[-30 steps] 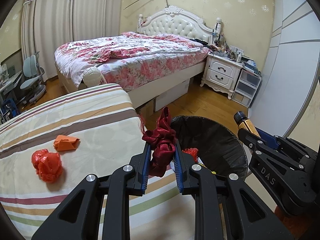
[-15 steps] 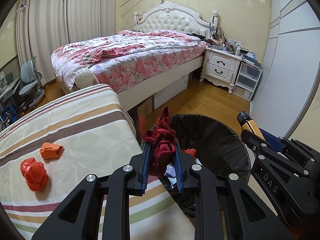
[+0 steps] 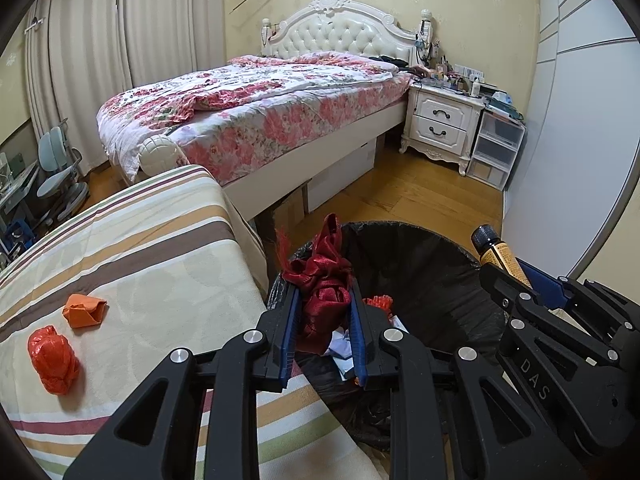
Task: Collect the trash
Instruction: 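Carry the dark red cloth and gold bottle over the bin and open both tools, then move back to the bed and grasp the orange-red plastic bag with the left tool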
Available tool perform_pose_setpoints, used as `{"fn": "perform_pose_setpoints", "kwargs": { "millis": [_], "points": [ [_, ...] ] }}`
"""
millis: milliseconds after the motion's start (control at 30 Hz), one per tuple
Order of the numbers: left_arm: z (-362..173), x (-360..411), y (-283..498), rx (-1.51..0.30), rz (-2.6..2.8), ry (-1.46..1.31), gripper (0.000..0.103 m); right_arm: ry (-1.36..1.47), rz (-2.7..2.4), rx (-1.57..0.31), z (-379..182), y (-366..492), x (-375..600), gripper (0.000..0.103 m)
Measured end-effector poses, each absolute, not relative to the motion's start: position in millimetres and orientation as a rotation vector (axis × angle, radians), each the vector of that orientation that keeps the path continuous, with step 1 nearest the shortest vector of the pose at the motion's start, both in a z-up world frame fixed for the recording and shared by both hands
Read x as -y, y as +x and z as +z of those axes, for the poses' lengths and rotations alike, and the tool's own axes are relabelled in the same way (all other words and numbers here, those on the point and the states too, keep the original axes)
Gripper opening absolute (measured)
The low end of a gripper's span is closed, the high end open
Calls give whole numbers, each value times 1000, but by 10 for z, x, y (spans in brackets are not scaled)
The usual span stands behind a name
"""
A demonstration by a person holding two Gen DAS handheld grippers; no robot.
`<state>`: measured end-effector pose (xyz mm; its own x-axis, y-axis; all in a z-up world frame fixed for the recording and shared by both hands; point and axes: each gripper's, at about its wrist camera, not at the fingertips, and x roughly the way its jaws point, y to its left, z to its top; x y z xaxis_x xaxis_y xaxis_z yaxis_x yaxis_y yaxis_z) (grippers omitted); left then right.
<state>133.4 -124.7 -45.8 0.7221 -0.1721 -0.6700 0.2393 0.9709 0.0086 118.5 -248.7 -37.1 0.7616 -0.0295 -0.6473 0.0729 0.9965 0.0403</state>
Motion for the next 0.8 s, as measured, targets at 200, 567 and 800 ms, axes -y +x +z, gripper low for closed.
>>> {"fn": "perform_pose_setpoints", "kwargs": {
  "millis": [200,567,800],
  "points": [
    [-494,1259,1321,-739,-213,105,43,64,-75,-697,-396,1188,2497,34],
    [-454,1170,1251,-724,-169,102,63,57,-118,-686,-404,1138,2534,53],
    [-414,1052,1218,-716,-136,93,69,44,-134,-671,-379,1101,2524,70]
  ]
}}
